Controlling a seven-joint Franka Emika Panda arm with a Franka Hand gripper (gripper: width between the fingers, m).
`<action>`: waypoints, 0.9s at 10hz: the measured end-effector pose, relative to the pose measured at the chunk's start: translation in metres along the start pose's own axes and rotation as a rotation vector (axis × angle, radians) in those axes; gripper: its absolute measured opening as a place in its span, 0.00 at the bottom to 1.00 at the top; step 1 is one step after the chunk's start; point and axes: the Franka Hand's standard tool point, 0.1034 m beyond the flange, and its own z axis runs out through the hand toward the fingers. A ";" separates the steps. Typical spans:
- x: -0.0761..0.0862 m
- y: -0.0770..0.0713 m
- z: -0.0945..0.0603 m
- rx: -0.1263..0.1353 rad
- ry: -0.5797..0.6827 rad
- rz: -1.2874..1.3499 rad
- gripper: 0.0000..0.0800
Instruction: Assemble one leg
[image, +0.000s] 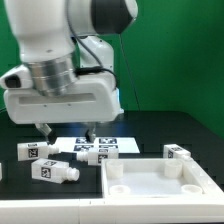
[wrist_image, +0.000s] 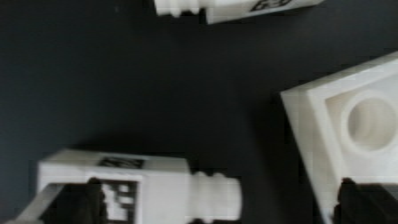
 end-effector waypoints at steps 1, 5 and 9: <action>-0.001 -0.002 0.002 -0.002 -0.002 -0.005 0.81; -0.004 0.019 -0.002 0.012 -0.019 -0.029 0.81; -0.011 0.047 -0.011 0.050 -0.086 0.110 0.81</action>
Offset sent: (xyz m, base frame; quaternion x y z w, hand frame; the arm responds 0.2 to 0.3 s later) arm 0.0000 0.0000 0.0000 0.0000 0.0000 0.0000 1.0000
